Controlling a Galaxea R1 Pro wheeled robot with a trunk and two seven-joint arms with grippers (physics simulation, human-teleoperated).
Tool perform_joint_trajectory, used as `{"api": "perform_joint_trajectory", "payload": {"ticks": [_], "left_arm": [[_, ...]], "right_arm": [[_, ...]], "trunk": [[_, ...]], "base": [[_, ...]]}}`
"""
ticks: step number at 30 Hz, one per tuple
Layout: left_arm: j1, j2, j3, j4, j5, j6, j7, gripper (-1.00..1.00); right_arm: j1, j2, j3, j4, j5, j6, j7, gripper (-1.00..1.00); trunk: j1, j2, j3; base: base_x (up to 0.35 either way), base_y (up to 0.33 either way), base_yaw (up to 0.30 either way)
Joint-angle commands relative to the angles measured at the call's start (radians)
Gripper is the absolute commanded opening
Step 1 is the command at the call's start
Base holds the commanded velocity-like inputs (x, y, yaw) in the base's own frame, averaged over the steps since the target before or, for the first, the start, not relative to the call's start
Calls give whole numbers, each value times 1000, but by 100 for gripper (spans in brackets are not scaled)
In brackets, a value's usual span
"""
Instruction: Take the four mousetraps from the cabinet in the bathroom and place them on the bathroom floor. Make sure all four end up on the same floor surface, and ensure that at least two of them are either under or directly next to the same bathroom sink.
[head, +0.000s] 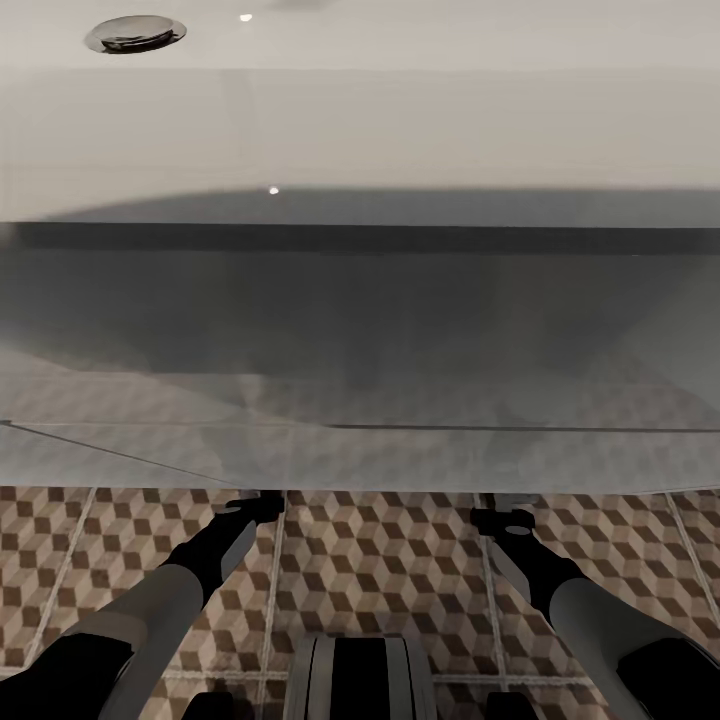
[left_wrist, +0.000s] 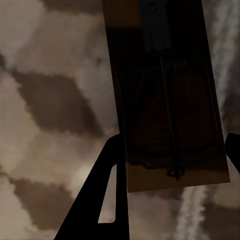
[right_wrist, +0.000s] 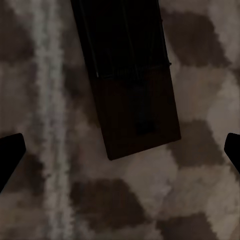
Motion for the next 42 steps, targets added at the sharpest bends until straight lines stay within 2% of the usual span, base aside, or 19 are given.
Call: {"api": "perform_joint_trajectory", "payload": {"ticks": [1, 31, 32, 42], "left_arm": [[0, 1, -11, -1, 16, 5, 8, -100], [0, 6, -11, 22, 18, 11, 7, -100], [0, 6, -10, 22, 18, 12, 7, 100], [0, 5, -10, 22, 17, 11, 8, 100]], "right_arm": [[0, -1, 8, -2, -7, 4, -6, 100], [0, -1, 8, -2, -7, 4, -6, 100], [0, -1, 8, -2, -7, 4, -6, 100], [0, -1, 8, -2, -7, 4, -6, 100]], "trunk": [[0, 0, -1], [0, 0, -1], [0, 0, -1], [0, 0, -1]], "base": [[0, 0, 0], [0, 0, 0], [0, 0, 0], [0, 0, 0]]}}
